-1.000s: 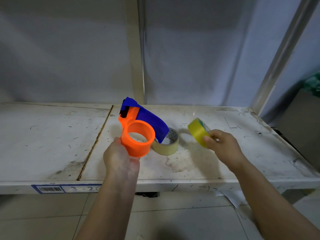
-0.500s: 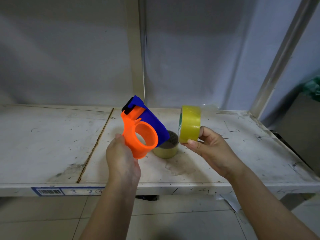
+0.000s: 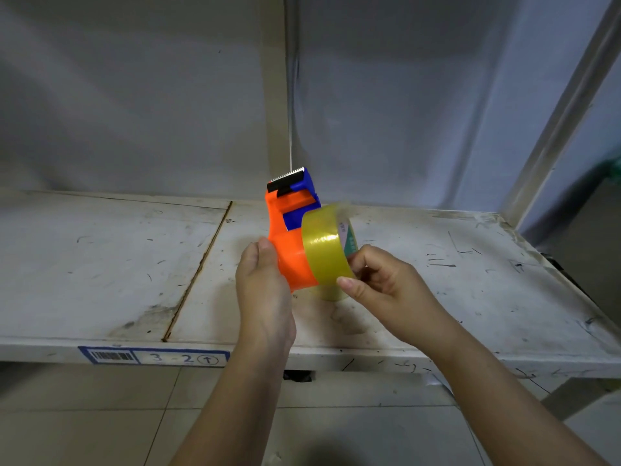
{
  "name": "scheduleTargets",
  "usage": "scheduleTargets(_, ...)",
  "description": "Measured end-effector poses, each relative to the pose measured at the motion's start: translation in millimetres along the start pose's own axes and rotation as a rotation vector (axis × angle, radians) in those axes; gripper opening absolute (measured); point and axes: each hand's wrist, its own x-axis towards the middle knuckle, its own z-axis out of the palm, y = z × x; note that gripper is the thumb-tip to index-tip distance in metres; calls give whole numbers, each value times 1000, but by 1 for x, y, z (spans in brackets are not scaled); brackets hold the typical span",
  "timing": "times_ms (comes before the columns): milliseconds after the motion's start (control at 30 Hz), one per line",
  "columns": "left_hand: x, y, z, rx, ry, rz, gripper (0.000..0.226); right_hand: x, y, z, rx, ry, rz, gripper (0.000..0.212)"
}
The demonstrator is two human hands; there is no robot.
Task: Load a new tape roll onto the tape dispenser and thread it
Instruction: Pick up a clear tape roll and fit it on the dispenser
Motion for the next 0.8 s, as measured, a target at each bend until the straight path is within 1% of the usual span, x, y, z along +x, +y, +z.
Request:
scheduleTargets(200,-2,1,0,2,9,9,32,-1,1,2,28,-17,28,29)
scheduleTargets(367,-1,-1,0,-7,2,22,31,-2,1,-1,41,-54,58,31)
scheduleTargets(433,-1,-3,0,-20,-3,8,30,-2,2,-3,27,-77,59,26)
scheduleTargets(500,-1,-6,0,-35,-2,-10,28,-2,0,-4,14,-69,51,18)
scheduleTargets(533,-1,-8,1,-40,-2,-16,27,-3,0,-3,5,-58,46,17)
scheduleTargets(700,-4,-18,4,-35,18,-10,29,-6,-2,16,-202,-20,-9,18)
scheduleTargets(800,-1,-18,3,-67,3,-45,28,-6,-8,20,-300,44,41,32)
